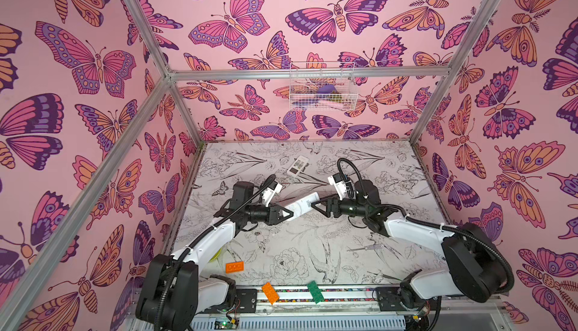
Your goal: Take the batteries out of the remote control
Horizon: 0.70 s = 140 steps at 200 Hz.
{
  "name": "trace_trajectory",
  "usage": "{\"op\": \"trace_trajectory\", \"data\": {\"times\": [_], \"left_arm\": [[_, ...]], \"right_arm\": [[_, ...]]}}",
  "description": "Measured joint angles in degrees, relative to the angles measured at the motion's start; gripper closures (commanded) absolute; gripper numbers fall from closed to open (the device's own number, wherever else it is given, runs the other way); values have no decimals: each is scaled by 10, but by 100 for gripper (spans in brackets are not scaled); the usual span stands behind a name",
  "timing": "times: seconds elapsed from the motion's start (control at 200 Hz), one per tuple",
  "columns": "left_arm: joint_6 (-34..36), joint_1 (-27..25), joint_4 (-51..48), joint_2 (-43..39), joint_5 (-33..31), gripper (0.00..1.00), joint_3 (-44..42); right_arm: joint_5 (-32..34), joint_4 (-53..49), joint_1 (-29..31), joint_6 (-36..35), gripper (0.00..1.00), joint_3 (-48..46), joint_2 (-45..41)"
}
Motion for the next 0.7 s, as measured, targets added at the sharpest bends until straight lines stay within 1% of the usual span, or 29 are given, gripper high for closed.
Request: {"op": "trace_trajectory", "data": {"times": [0.07,0.285,0.345,0.381,0.411,0.511,0.566,0.616,0.641,0.701], "left_arm": [[-7,-1,10,4,4,100,0],[-15,-5,40,35,25,99,-1],[-19,-7,43,42,28,92,-2],[-23,-7,48,45,29,87,-3],[-25,-9,50,47,28,84,-5],[-27,-5,56,49,34,74,-12],[-28,-5,61,49,34,69,-14],[-34,-5,63,50,24,63,-15],[-37,-6,64,52,19,59,-16],[-43,-6,66,54,10,48,-17]], "right_arm": [[-24,20,0,8,29,6,16],[-86,69,-1,27,43,11,73],[-99,85,-1,32,50,11,89],[-104,93,-2,37,59,11,96],[-112,101,-3,41,64,11,102],[-147,136,-12,59,72,2,106],[-160,164,-14,72,74,-9,106],[-165,179,-14,78,80,-14,107],[-170,185,-14,82,83,-15,107],[-176,198,-13,85,84,-15,108]]}}
